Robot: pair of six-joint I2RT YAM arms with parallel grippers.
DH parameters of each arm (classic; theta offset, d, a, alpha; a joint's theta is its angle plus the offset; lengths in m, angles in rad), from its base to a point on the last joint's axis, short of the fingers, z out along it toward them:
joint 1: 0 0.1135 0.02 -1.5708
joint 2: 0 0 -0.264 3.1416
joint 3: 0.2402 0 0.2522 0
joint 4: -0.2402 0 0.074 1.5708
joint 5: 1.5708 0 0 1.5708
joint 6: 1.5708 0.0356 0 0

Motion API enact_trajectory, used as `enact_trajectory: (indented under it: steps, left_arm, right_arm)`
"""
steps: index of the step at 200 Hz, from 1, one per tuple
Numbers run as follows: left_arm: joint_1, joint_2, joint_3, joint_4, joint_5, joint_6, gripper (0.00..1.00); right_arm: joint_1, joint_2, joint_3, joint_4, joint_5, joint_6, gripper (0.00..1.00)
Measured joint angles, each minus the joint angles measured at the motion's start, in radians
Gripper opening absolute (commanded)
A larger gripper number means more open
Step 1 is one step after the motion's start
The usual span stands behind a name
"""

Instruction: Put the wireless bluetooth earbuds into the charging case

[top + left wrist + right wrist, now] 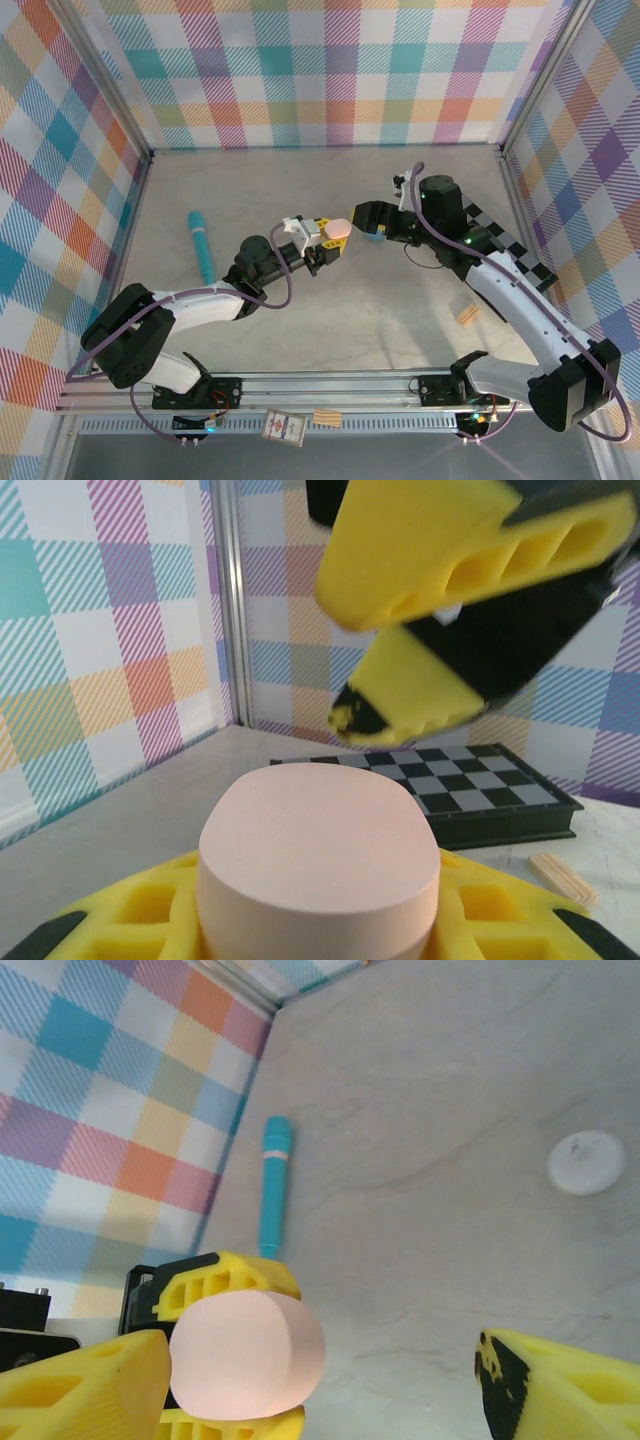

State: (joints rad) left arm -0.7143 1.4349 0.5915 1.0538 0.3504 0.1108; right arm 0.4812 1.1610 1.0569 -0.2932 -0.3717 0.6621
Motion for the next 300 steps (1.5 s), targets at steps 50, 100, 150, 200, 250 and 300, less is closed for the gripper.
enact_trajectory:
  steps: [50,100,150,200,250,300]
  left_arm:
    - [0.003,0.000,0.001,0.048,0.031,-0.048,0.36]
    - [0.003,0.001,0.019,0.053,0.050,-0.073,0.35]
    - [0.003,0.022,0.029,0.105,0.053,-0.093,0.35]
    - [0.006,0.023,0.028,0.115,0.052,-0.097,0.45]
    - [0.007,-0.021,0.028,-0.032,0.073,-0.019,0.87]
    - [0.017,-0.204,0.026,-0.366,0.103,0.127,1.00]
  right_arm:
    - [-0.014,0.007,-0.100,0.226,-0.204,0.285,0.73]
    - [-0.013,0.055,-0.137,0.398,-0.317,0.461,0.64]
    - [-0.011,0.056,-0.159,0.461,-0.337,0.530,0.34]
    - [-0.012,0.058,-0.162,0.480,-0.326,0.550,0.19]
    - [-0.011,0.061,-0.162,0.443,-0.276,0.482,0.18]
    - [-0.018,0.112,-0.192,0.418,-0.191,0.389,0.18]
